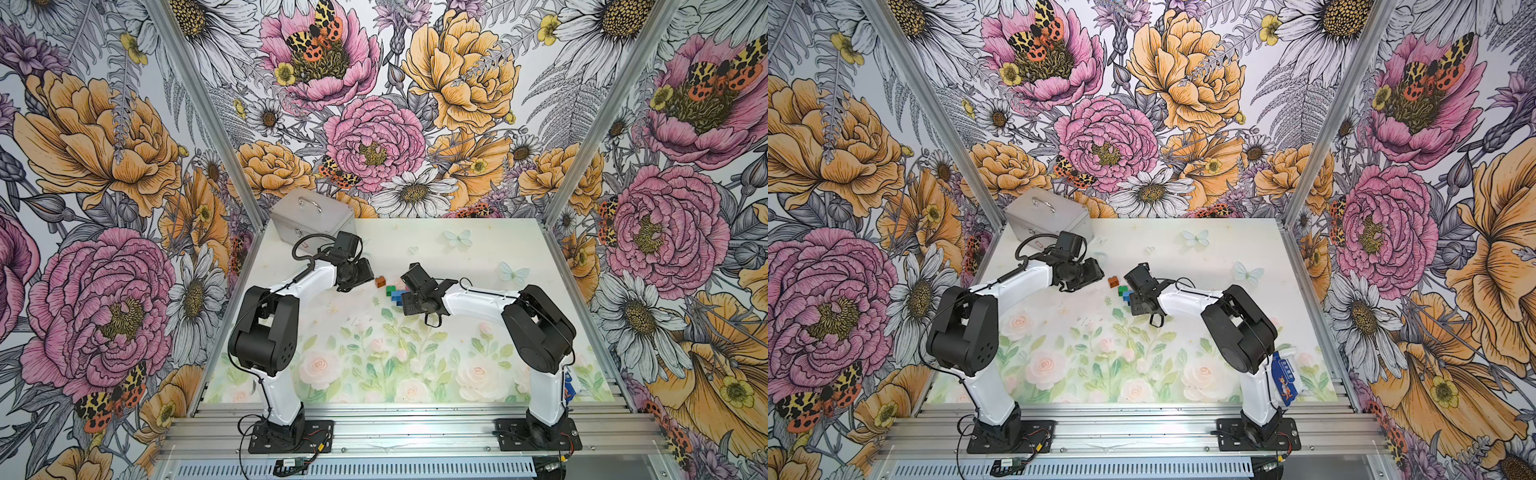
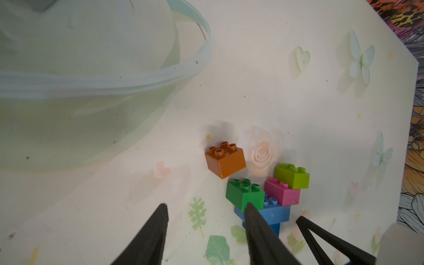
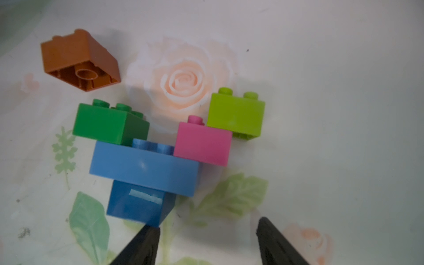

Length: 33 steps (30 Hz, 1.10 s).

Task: Assemble the letter v with lego
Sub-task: Move the lego brick at the center of the board.

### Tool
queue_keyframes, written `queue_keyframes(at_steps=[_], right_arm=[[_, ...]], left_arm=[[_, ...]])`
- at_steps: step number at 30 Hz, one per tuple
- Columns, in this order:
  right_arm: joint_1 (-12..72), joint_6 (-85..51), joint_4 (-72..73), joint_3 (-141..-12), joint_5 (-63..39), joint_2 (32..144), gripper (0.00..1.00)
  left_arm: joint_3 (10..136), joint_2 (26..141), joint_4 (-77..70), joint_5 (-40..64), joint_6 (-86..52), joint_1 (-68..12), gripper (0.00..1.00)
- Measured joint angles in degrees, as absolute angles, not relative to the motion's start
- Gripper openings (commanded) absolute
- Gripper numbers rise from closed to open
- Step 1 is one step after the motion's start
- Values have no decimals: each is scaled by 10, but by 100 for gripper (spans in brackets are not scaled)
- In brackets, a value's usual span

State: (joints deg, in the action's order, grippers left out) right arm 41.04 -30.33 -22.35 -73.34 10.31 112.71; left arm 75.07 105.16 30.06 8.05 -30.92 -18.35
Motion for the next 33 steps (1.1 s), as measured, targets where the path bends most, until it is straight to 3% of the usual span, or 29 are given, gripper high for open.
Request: queue_keyframes(at_steps=[13,33], right_arm=[[386,-222,-234,-771,55,1142,61],[347,-103,-237,-847,-86,1190,61]], left_arm=[[831,1095,363,104,-92,-176,56],[831,1095,373,134,71,-168,61]])
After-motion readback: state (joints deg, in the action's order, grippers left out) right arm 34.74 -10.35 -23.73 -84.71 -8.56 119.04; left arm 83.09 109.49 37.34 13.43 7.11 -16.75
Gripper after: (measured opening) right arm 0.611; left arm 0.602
